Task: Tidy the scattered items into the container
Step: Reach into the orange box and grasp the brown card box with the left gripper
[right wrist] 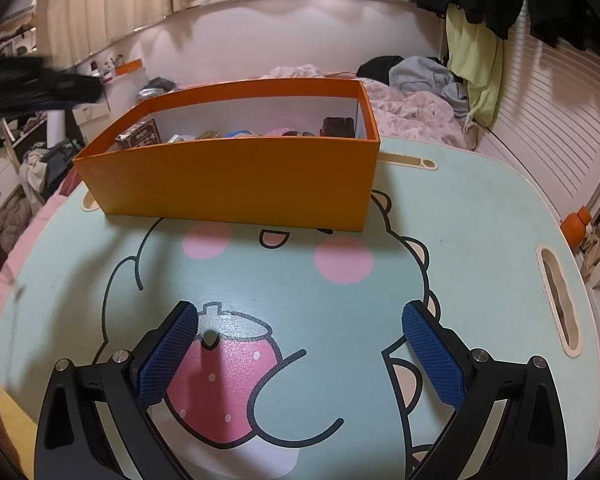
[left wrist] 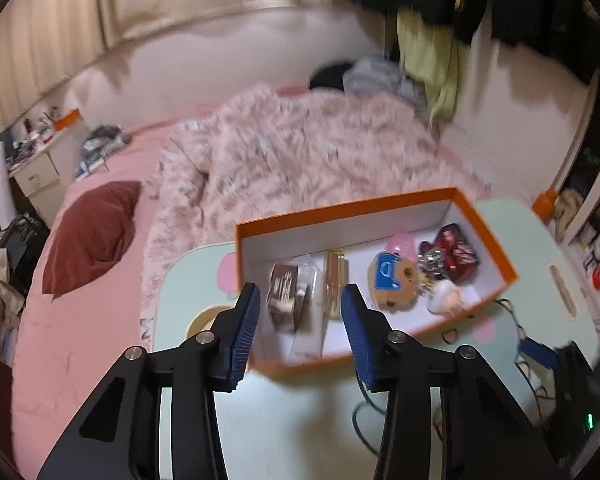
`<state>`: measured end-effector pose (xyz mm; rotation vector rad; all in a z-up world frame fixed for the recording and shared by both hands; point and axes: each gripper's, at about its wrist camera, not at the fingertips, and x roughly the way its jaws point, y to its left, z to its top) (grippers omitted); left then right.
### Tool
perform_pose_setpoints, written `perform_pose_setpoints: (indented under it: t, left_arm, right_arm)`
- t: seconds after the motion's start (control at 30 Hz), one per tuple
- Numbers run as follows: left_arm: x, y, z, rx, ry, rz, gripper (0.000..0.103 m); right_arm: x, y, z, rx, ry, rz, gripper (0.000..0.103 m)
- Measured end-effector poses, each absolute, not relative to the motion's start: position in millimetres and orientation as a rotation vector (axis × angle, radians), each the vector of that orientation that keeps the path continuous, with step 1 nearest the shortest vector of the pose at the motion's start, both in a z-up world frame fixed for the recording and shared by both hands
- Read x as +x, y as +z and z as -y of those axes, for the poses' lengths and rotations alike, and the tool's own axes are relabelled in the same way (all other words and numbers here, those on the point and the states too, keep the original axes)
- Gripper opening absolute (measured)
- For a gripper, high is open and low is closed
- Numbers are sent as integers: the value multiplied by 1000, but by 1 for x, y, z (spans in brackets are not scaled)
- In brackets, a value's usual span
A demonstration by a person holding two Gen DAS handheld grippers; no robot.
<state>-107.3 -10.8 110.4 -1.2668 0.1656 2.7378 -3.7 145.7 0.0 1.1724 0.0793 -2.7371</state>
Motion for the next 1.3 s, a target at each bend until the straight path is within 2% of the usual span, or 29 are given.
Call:
perform_pose_setpoints:
  t: [0.07,0.33,0.43,0.5,0.63,0.77,1.13,1.2,1.3]
  left_arm:
    - [-125,100,12,-1334,2722,-180,17]
    - [-147,77,9,-1492,2695,-293,17]
    - [-147,76,9,-1510,2639,-269,23]
    - [-149,73,7,-1525,2613,-266,23]
    - [-155,68,1,-1539,2670,-376,23]
    - [-159,62,3,-1555,2680,-414,36]
    - [-157,66,8,-1592,2624,-385,37]
    - [-155,65,3,-1586,2569,-370,46]
    - [-150,67,-5,-1541,2546,-376,48]
  right_arm:
    - [-3,-1,-146,1173,-2736,-79,102]
    - [-4,2,-146,1171,-2728,-66,102]
    - [-5,3,-147,1173,-2727,-63,102]
    - [-6,3,-148,1178,-2725,-59,102]
    - [-7,3,-149,1186,-2723,-50,102]
    - [-7,3,-148,1189,-2721,-47,102]
    - [-6,0,-149,1188,-2716,-46,102]
    - [-6,0,-150,1186,-2715,-46,102]
    - [-6,1,-150,1190,-2714,-45,102]
